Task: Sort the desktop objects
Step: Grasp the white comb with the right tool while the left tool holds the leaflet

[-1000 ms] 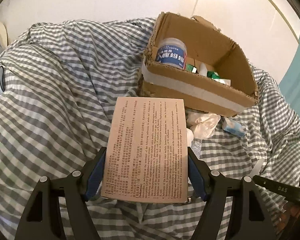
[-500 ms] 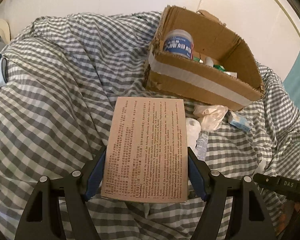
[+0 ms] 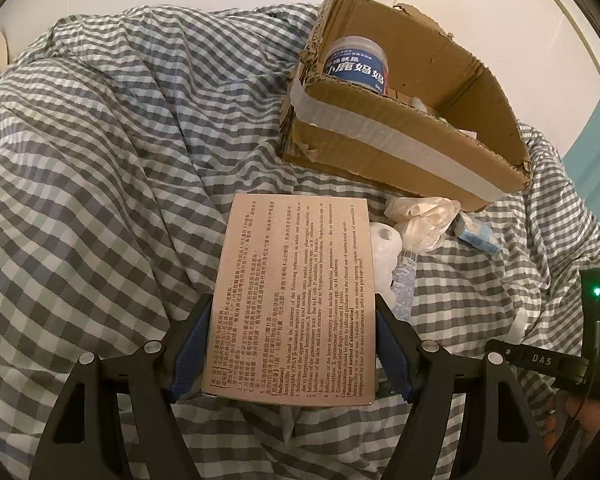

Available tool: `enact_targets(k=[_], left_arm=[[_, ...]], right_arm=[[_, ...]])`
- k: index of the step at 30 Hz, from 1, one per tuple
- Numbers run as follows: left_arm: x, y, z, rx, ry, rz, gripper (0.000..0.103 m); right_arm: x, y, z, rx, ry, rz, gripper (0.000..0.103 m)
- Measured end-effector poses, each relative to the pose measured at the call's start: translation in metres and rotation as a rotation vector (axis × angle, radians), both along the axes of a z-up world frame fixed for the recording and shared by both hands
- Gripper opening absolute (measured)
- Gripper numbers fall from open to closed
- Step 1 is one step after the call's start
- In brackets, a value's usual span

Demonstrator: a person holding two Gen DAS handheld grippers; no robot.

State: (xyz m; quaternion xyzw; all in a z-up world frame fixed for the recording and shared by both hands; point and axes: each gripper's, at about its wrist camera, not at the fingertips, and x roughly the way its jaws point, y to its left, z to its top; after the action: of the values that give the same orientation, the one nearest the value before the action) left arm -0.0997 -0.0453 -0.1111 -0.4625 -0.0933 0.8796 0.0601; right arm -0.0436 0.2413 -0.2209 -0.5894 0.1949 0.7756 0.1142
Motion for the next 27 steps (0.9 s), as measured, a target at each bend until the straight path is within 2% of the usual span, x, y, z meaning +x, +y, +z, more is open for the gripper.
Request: enact_targets(k=[5,8,13,17,19,23,25,26,27], left_arm=[[0.001,-0.002,0.001,0.008,0.0,0.004,0.076],[0.002,-0.004,0.003,0.012,0.003,0.008,0.076],[0.006,-0.005,0.008,0.012,0.019,0.009,0.076],[0.008,-0.004,0.008,0.006,0.016,0.008,0.076],[0.008,-0.003,0.006,0.001,0.008,0.007,0.076],[0.008,-0.002,0.004,-0.009,0.003,0.002,0.076],[0.008,-0.002,0.003,-0.013,-0.001,0.0,0.076],[0.007,-0.001,0.002,-0.015,-0.004,0.0,0.076],[0.007,-0.001,0.002,-0.016,-0.006,-0.001,0.076]], right_arm=[[0.008,0.003,0.008,-0.014,0.028,0.009,0.03],[0.013,0.0,0.021,0.005,0.058,0.039,0.014],[0.018,-0.001,0.036,-0.012,0.105,0.07,0.011],[0.013,-0.004,0.029,-0.084,0.105,0.075,0.012],[0.011,-0.006,0.02,-0.118,0.096,0.095,0.012],[0.012,-0.009,0.014,-0.141,0.109,0.075,0.023],[0.012,-0.007,0.016,-0.118,0.092,0.068,0.032],[0.014,-0.005,0.016,-0.117,0.084,0.055,0.042],[0.017,-0.003,0.016,-0.129,0.083,0.045,0.044]])
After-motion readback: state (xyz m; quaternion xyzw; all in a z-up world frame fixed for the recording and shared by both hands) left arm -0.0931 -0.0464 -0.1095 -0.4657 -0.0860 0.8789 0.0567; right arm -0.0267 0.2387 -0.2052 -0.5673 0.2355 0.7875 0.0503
